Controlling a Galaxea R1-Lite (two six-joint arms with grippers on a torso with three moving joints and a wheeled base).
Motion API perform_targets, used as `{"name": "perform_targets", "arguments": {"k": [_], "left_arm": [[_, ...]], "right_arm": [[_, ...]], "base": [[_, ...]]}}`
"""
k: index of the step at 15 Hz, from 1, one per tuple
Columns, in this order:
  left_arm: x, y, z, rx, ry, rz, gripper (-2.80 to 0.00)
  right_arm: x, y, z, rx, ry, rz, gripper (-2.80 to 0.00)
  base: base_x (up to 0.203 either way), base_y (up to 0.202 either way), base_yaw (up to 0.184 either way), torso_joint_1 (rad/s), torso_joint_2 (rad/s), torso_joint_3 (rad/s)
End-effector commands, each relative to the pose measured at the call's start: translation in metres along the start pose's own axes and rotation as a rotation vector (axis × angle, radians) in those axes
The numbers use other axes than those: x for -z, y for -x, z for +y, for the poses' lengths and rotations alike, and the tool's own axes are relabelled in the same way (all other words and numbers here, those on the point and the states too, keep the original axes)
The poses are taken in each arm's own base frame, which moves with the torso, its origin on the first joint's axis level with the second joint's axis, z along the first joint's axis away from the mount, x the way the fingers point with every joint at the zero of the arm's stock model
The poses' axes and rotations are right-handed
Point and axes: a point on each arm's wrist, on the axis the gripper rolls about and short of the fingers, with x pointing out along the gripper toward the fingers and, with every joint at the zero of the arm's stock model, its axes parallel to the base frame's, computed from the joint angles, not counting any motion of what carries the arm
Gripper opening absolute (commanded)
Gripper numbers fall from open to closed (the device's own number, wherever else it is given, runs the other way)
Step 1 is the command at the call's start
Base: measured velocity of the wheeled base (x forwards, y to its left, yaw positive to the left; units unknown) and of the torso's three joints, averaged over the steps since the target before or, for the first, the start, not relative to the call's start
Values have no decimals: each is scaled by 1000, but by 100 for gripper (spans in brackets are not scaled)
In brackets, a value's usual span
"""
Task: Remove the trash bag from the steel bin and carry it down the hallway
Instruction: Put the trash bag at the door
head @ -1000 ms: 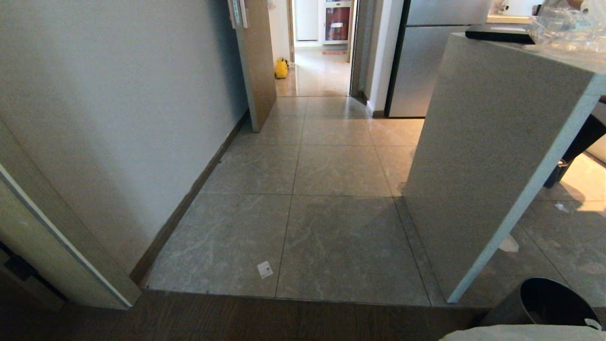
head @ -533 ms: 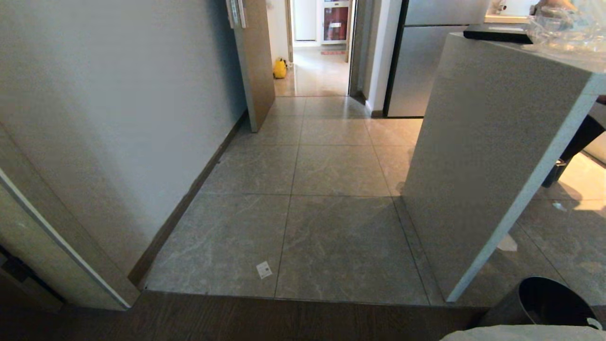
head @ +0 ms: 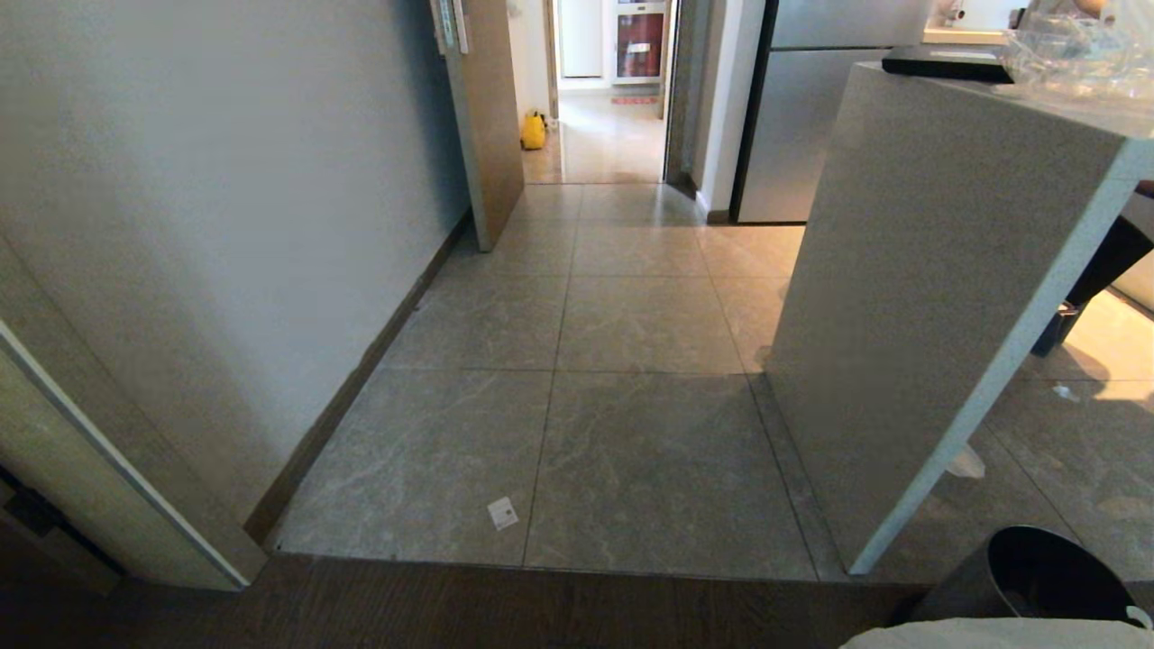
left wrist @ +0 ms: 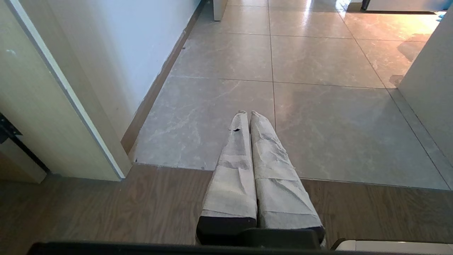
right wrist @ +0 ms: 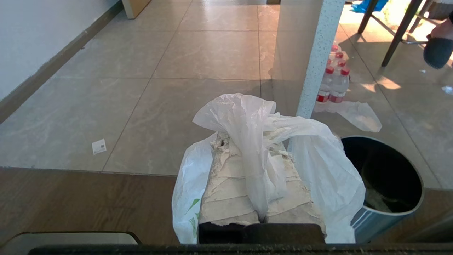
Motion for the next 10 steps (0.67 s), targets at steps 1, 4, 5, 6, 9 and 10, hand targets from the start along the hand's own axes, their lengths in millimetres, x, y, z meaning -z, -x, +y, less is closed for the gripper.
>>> {"name": "perform_targets", "arguments": {"k": [1,4,5,6,9,10], "left_arm": [[0,0,0,0,0,1,-280],[0,0,0,0,0,1,-280],[0,0,0,0,0,-1,-280],[0,0,0,0,0,0,-280],[0,0,0,0,0,-1,-280],[0,0,0,0,0,1,-280]], "right_arm": [[0,0,0,-2,6,-1,-280],[0,0,0,-1,-3,-2,-280],[0,0,0,-1,-3,0,-280],[0,0,0,-1,-2,-1,-280],[0,0,0,-1,-2,-2,-280],[0,0,0,-1,-2,-2,-280]], "base": [[0,0,0,0,0,0],[0,0,0,0,0,0],[8,1,-88,7,7,2],[3,10,-153,2,5,1],[3,11,-201,1,2,3],[-1,8,-201,-2,3,6]]}}
